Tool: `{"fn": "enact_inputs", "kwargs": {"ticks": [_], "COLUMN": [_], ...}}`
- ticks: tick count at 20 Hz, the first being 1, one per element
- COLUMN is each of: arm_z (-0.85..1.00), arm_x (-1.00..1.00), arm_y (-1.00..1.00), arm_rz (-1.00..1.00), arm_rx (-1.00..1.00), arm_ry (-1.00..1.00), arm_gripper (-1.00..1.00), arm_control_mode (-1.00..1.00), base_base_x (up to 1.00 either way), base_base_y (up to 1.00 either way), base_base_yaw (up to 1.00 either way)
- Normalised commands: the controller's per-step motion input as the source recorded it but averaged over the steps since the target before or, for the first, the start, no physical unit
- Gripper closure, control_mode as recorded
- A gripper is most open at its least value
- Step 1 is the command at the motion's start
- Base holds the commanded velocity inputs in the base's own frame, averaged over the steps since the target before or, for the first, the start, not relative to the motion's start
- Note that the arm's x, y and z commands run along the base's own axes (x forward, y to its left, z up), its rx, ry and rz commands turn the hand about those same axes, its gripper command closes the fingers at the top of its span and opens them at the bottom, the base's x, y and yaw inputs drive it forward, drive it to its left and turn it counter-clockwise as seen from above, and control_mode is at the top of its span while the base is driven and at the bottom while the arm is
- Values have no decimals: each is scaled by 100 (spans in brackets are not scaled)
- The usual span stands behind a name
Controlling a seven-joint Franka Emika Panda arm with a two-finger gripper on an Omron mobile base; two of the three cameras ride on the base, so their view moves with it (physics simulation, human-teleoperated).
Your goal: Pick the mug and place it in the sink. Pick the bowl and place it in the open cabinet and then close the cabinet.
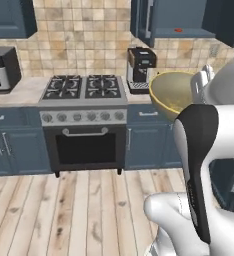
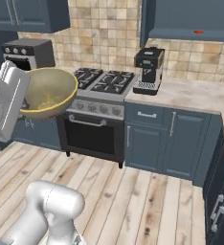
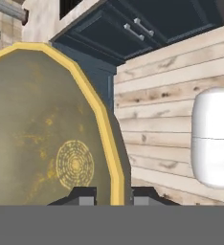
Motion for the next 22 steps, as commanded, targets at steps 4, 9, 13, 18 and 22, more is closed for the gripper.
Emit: {"fn": "enact_inputs", "kwargs": {"ticks": [4,9,13,18,22], "arm_z": [0,0,0,0,0], "arm_x": [0,0,0,0,0], "arm_y": [0,0,0,0,0], "arm_rz": [0,0,0,0,0], "arm_rx": [0,0,0,0,0], "arm_ry": [0,0,0,0,0], "arm_gripper": [100,100,100,100,100], "arm_control_mode": [100,100,100,100,100], "base_base_x": [9,31,62,85,96], "base_base_y": [-85,-86,-69,-58,-17], "base_base_yaw": [0,2,0,0,4]}}
